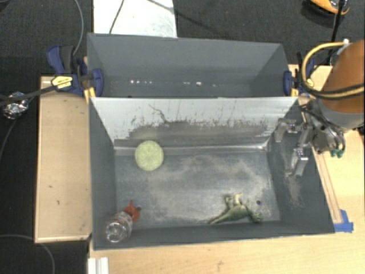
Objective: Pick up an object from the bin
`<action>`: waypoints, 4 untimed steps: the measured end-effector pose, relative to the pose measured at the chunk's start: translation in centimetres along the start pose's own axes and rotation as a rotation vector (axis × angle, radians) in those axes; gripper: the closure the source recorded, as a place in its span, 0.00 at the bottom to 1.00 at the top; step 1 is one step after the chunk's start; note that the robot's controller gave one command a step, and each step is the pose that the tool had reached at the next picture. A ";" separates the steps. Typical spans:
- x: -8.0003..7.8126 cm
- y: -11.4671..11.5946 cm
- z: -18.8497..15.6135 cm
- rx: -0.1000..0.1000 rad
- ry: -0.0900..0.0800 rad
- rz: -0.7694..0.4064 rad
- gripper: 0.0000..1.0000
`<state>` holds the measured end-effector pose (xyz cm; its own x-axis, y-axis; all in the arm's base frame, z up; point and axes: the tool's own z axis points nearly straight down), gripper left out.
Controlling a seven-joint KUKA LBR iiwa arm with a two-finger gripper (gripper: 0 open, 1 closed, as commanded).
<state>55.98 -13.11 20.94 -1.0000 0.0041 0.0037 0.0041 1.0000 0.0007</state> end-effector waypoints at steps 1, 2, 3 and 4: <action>-0.2 0.0 -0.4 0.001 -0.008 -0.003 0.00; 1.4 0.4 3.4 0.003 -0.013 -0.053 0.00; 4.3 2.7 9.5 0.003 -0.012 -0.089 0.00; 7.5 6.2 13.6 0.003 -0.014 -0.088 0.00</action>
Offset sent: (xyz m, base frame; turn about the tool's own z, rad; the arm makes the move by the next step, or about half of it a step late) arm -0.0368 0.0094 -0.0845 -0.1111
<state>48.50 -6.87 7.38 -0.9964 -0.0838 -0.0102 -0.0838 0.9965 -0.0023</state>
